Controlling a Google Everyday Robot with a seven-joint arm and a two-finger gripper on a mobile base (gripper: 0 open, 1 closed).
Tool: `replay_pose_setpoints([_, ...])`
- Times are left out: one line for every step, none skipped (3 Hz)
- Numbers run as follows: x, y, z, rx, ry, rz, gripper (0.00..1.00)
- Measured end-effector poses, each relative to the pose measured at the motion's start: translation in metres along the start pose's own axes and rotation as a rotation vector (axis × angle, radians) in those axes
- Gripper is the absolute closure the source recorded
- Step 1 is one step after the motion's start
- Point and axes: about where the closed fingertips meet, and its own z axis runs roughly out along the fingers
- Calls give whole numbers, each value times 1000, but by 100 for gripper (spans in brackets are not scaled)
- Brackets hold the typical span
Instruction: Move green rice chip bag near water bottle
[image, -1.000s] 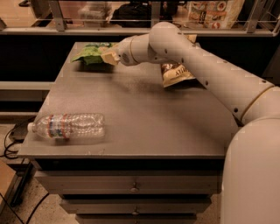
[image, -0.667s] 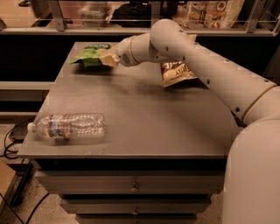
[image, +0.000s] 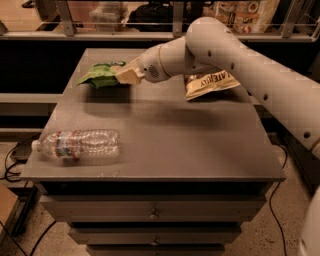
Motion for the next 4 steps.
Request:
replay_pose_setpoints([5,31,-24,-22,19,44,100])
replay_pose_setpoints([15,59,-45,-34,43,115,100])
replay_pose_setpoints([28,81,-60,-37,72,177,84])
replay_pose_setpoints([40,94,-69,-34,97,226,64])
